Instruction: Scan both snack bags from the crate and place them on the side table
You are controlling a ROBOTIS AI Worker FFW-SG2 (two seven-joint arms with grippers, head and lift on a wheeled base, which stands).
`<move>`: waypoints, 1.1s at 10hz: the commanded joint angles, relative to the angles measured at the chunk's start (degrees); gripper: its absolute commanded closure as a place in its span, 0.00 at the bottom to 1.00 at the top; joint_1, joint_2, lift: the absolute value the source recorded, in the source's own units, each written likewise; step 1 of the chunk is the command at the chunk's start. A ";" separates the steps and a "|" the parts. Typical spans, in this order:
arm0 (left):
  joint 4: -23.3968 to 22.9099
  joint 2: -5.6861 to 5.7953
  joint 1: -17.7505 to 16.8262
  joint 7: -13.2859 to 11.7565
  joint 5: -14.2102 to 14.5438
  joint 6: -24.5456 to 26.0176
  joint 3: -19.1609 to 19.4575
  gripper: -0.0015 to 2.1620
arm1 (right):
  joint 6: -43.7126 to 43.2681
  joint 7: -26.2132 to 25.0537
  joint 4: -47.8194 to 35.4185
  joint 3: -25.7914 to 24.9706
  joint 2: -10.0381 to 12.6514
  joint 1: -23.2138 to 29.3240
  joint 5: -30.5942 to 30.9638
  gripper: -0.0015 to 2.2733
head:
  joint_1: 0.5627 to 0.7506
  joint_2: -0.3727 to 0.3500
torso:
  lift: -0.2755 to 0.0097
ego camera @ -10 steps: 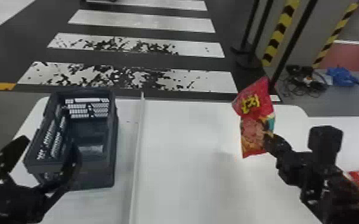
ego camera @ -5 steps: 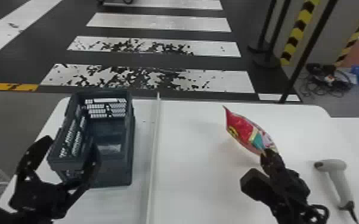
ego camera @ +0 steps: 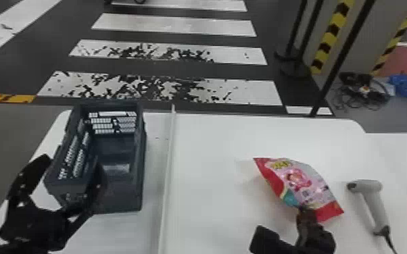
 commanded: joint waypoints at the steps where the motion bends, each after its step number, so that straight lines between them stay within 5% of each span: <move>1: -0.09 0.06 0.01 0.00 0.00 0.01 0.05 0.04 | -0.46 3.35 -6.98 0.67 0.14 2.23 -9.25 0.25 | 0.70 0.46 | 0.62; 2: -0.09 0.06 0.01 0.00 0.00 0.01 -0.04 0.04 | -1.34 8.10 -11.90 -0.12 0.14 2.75 -18.65 0.00 | 0.70 0.50 | 0.62; 5: 0.00 0.24 0.28 0.00 0.53 -0.34 0.05 0.04 | -3.10 17.77 -19.55 -6.36 0.14 3.46 -46.07 0.02 | 0.70 0.64 | 0.62; 8: 0.00 0.42 0.36 0.00 0.62 -0.34 0.05 0.04 | -1.69 18.65 -20.60 -14.53 0.14 1.96 -66.03 0.06 | 0.70 0.69 | 0.62; 9: 0.00 0.42 0.36 0.00 0.62 -0.34 0.05 0.04 | -1.52 18.56 -19.55 -18.05 0.14 0.47 -73.67 0.17 | 0.70 0.67 | 0.62; 10: 0.00 0.42 0.36 0.00 0.62 -0.34 0.05 0.04 | -0.46 18.65 -18.05 -20.25 0.14 -0.94 -76.48 0.39 | 0.70 0.65 | 0.62; 11: 0.00 0.42 0.36 0.00 0.62 -0.34 -0.04 0.04 | 0.59 18.56 -16.82 -20.86 0.14 -1.82 -76.84 0.76 | 0.70 0.62 | 0.62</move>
